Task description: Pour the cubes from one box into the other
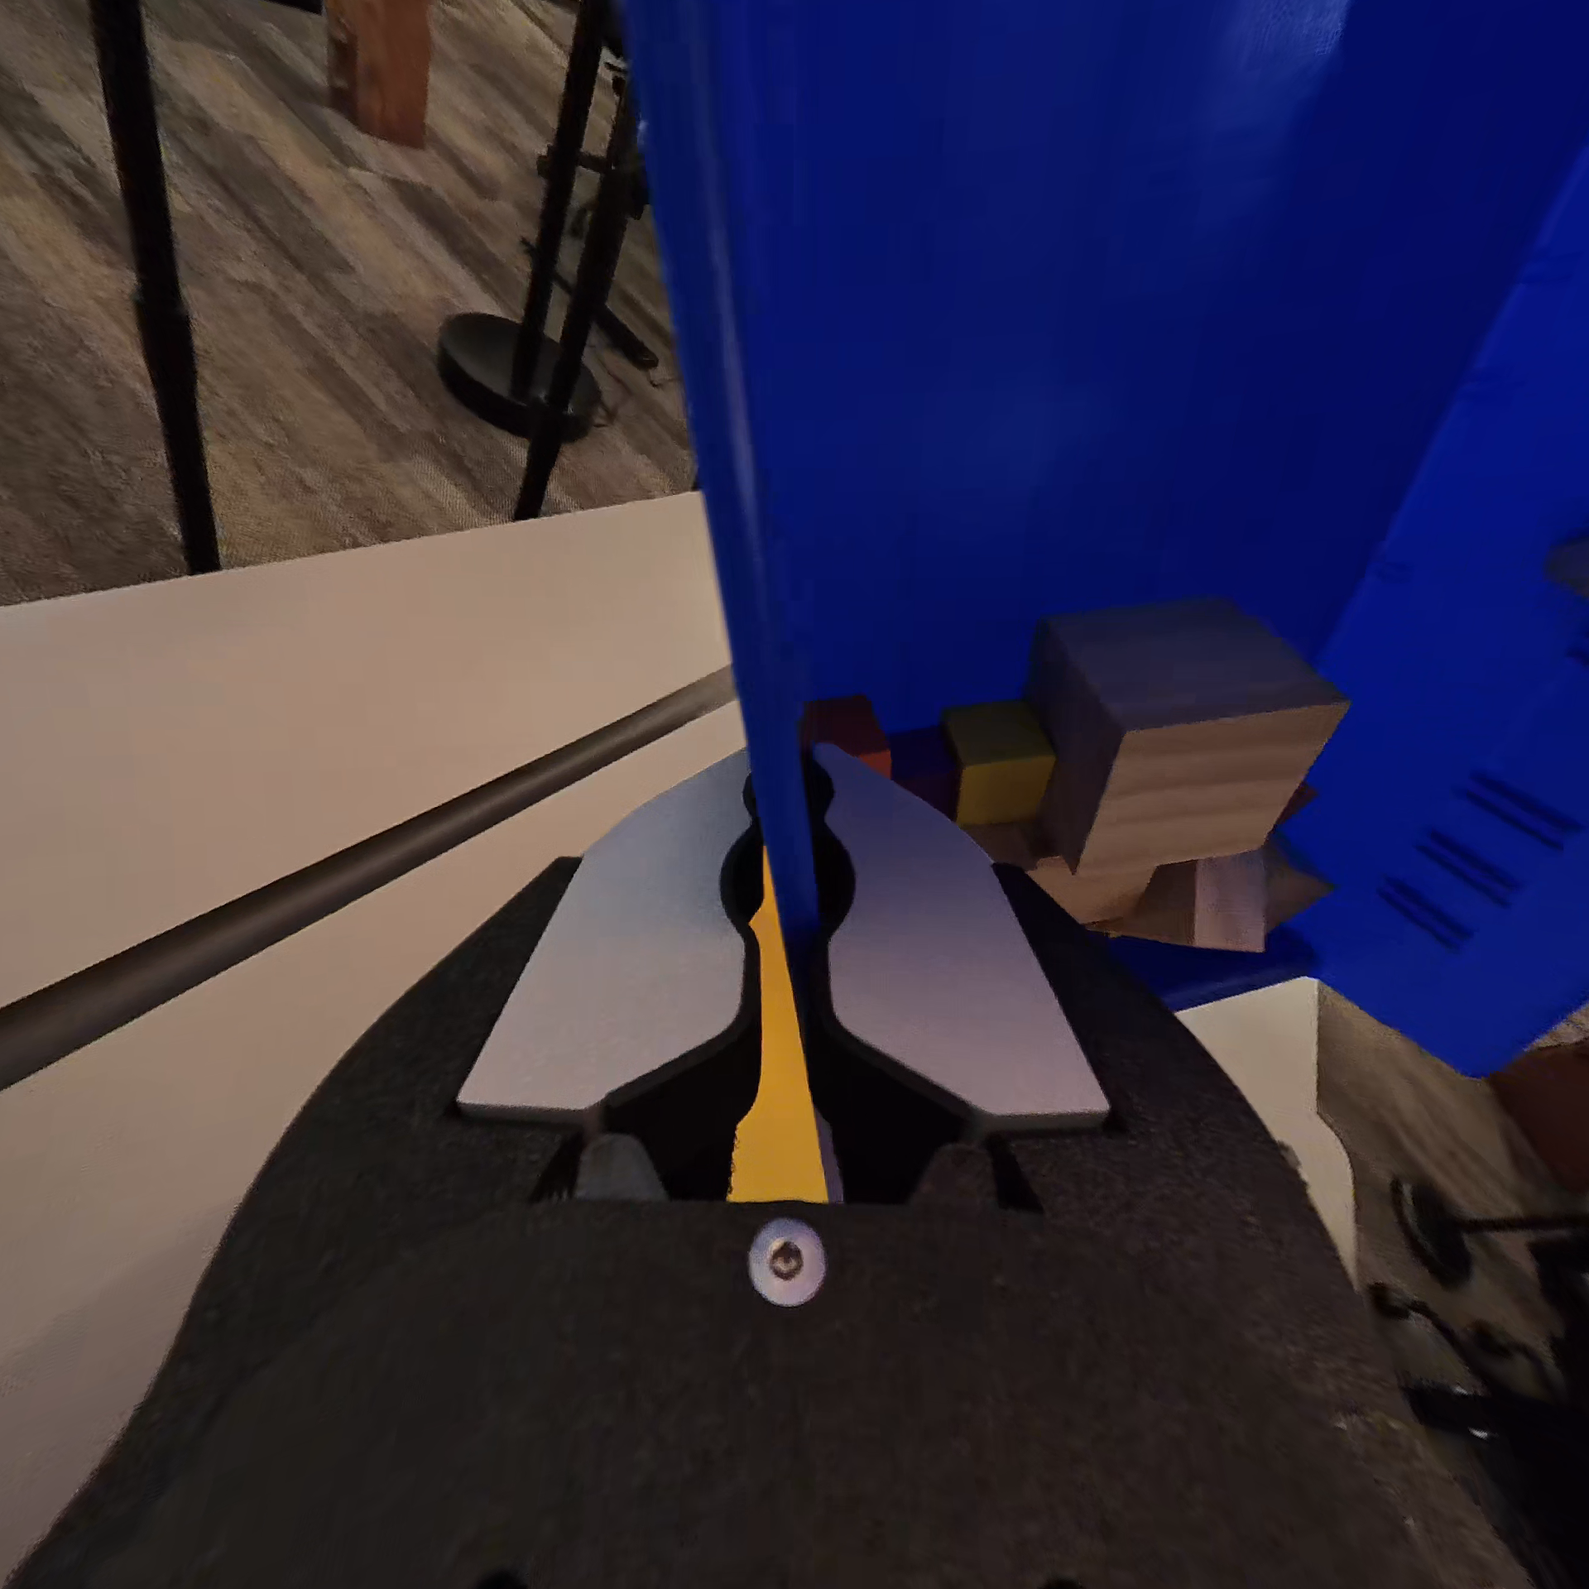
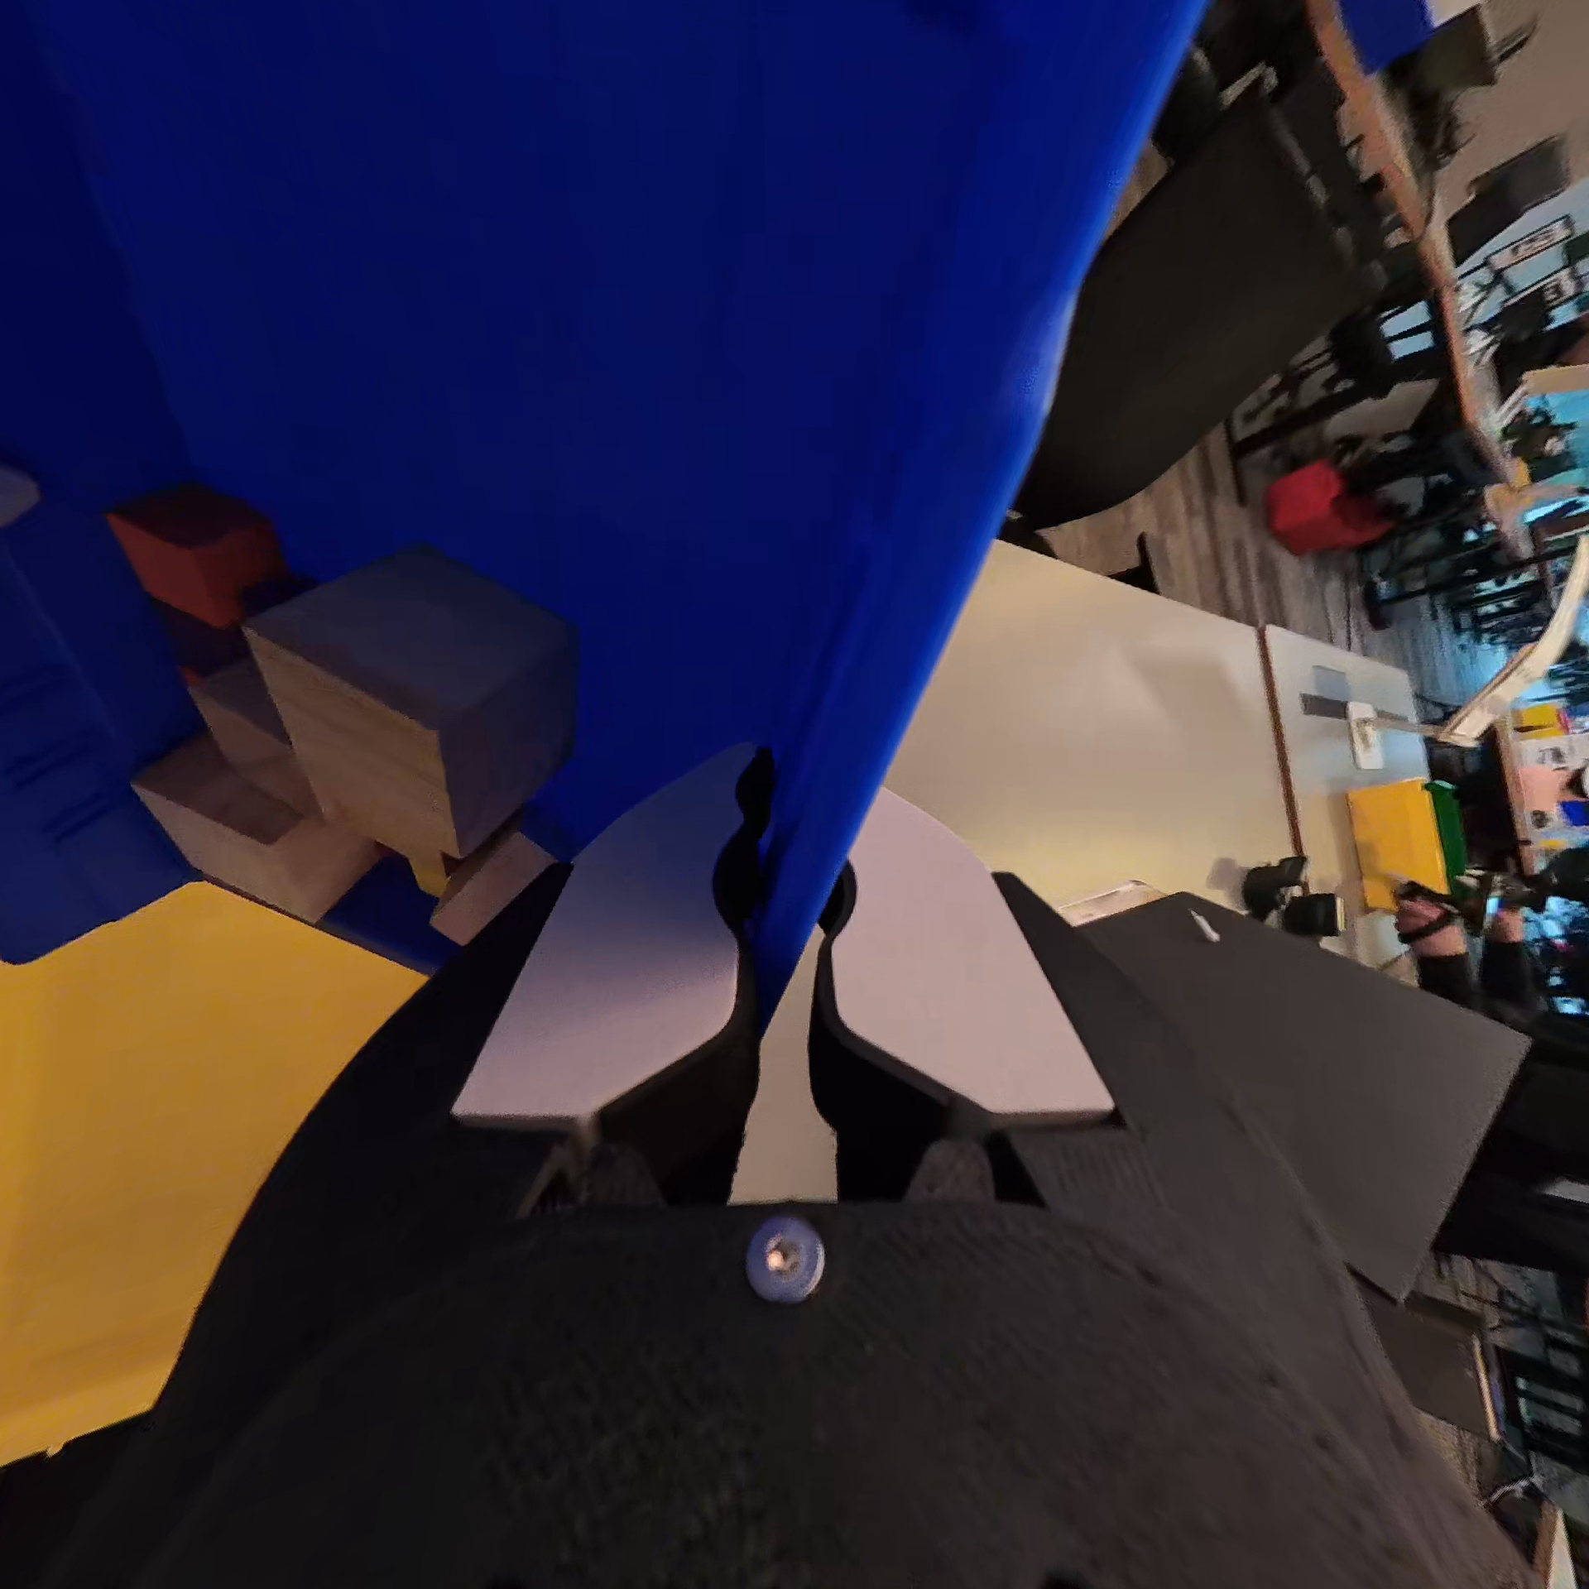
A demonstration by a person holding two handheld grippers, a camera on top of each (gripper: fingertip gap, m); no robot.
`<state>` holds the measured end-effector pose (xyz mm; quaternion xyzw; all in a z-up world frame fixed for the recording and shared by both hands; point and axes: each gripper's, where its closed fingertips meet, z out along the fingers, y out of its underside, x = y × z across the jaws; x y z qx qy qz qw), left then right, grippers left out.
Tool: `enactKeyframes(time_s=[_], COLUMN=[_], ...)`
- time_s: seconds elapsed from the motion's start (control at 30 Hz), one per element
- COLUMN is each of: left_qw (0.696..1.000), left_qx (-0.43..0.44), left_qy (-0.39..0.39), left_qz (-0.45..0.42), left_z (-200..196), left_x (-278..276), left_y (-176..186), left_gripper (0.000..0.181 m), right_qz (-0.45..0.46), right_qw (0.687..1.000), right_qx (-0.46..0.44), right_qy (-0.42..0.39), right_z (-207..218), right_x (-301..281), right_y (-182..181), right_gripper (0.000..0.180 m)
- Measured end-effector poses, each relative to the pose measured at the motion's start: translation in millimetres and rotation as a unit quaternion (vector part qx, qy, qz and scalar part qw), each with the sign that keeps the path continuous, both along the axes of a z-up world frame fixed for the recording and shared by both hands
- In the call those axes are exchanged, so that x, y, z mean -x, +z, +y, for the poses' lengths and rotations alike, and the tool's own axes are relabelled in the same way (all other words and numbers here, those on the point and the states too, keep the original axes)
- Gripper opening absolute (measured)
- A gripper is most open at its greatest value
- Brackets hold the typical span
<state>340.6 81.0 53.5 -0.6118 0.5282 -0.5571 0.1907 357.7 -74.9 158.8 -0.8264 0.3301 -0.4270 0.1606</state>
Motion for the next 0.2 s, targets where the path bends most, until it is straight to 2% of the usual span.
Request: enactKeyframes(time_s=[0.1,0.2], left_qw=[0.999,1.0], left_qx=[0.014,-0.012], left_qy=[0.003,0.01], left_qz=[-0.032,-0.02], left_z=[0.6,0.2], left_x=[0.5,1.4], left_y=[5.2,4.3], left_gripper=[0.005,0.005], right_qz=[-0.053,-0.009], right_qw=[0.998,1.0], right_qx=[-0.005,-0.007], right_qy=[0.026,0.005], right_z=[2.9,-1.3], right_x=[0.0,1.1], right_y=[11.4,1.5], right_gripper=[0.006,0.006])
